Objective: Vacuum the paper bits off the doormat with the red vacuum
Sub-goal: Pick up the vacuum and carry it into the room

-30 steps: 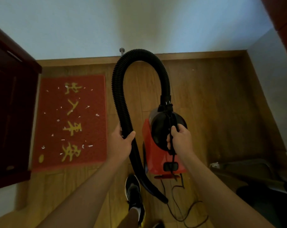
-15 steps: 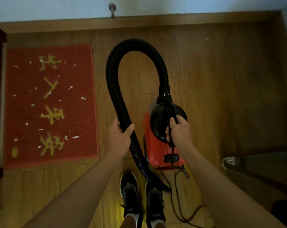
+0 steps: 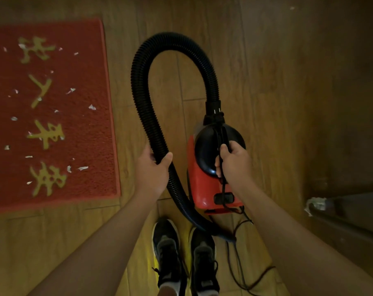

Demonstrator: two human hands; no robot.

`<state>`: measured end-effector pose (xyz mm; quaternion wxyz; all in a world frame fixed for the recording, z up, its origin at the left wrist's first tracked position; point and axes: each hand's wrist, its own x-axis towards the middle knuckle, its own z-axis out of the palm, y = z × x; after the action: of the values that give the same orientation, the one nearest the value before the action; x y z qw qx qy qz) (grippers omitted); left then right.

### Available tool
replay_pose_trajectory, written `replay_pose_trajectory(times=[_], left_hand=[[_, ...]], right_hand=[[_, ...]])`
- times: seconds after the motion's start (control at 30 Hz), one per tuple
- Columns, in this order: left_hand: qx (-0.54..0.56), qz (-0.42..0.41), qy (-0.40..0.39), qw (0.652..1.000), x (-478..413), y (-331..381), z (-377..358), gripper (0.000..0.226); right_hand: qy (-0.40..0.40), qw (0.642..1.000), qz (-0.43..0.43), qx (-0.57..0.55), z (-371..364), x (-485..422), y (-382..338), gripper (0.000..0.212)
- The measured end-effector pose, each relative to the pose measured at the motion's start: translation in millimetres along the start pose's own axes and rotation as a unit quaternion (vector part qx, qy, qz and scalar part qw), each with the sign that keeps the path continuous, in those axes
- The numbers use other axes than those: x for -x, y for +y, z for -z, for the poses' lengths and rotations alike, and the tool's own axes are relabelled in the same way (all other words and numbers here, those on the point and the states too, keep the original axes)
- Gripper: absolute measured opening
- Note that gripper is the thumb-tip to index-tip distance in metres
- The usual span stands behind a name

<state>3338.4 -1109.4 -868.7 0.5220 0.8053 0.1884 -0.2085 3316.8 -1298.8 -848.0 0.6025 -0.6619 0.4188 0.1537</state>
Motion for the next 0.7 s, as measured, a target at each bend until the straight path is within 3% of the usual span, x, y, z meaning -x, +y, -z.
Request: replay_pose_trajectory(times=[0.7], left_hand=[[-0.032, 0.032, 0.025, 0.999, -18.6, -44.7, -22.2, 0.032]], right_hand=[[-0.04, 0.999, 0.024, 0.009, -3.1, -29.3, 58.1, 0.024]])
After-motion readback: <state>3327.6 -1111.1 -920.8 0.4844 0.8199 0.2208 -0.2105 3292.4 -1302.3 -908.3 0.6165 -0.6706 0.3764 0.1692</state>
